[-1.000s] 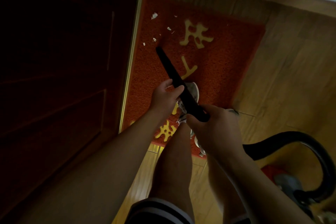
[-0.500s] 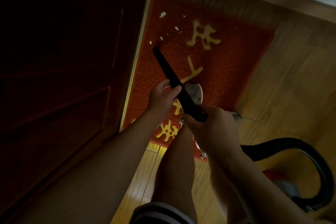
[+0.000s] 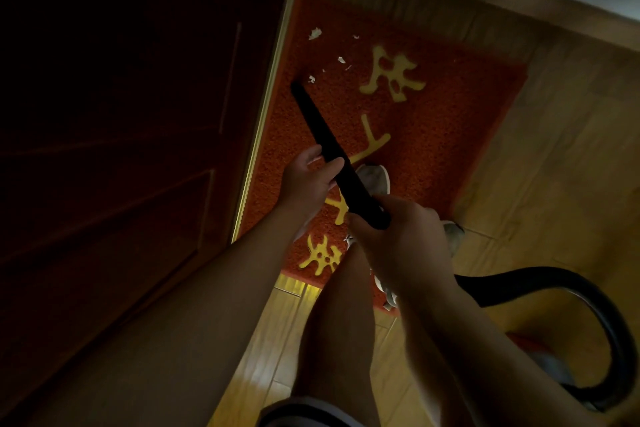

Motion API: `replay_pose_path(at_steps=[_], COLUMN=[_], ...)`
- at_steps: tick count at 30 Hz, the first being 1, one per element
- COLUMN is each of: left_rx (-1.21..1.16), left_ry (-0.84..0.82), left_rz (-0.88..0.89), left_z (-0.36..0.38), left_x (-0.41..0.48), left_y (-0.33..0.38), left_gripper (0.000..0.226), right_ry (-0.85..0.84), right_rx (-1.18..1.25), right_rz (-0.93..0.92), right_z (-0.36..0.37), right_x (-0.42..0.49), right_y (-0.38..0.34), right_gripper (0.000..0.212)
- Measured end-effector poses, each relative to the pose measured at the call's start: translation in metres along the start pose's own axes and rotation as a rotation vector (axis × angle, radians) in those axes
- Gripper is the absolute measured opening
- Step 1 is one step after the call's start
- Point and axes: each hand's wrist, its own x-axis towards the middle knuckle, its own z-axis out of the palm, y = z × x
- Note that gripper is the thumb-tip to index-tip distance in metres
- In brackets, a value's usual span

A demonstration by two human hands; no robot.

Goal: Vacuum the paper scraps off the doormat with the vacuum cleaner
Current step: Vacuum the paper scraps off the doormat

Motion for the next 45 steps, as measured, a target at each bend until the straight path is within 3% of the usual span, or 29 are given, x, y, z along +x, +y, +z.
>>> replay_pose_path(at_steps=[24, 29, 38, 45], left_rx=[0.069, 0.05, 0.104, 0.139], left_ry=[-0.072, -0.087, -0.107, -0.112], left_rz=[0.003, 0.0, 0.03, 0.02], left_z=[0.022, 0.029, 0.04, 0.055], left_x=[0.001, 0.004, 0.0, -0.004], left_y=[0.0, 0.005, 0.013, 0.013], left_gripper=[0.059, 0.048, 0.047, 0.059], right_ry=[0.067, 0.086, 0.108, 0.137], right_rx=[0.065, -0.001, 0.087, 0.107], right_rz=[0.076, 0.093, 0.098, 0.112], right_z=[-0.012, -0.014, -0.024, -0.034], right_x=[-0.012, -0.008, -0.012, -0.013], right_y=[0.007, 0.008, 0.011, 0.019], right_gripper=[0.015, 0.022, 0.019, 0.016])
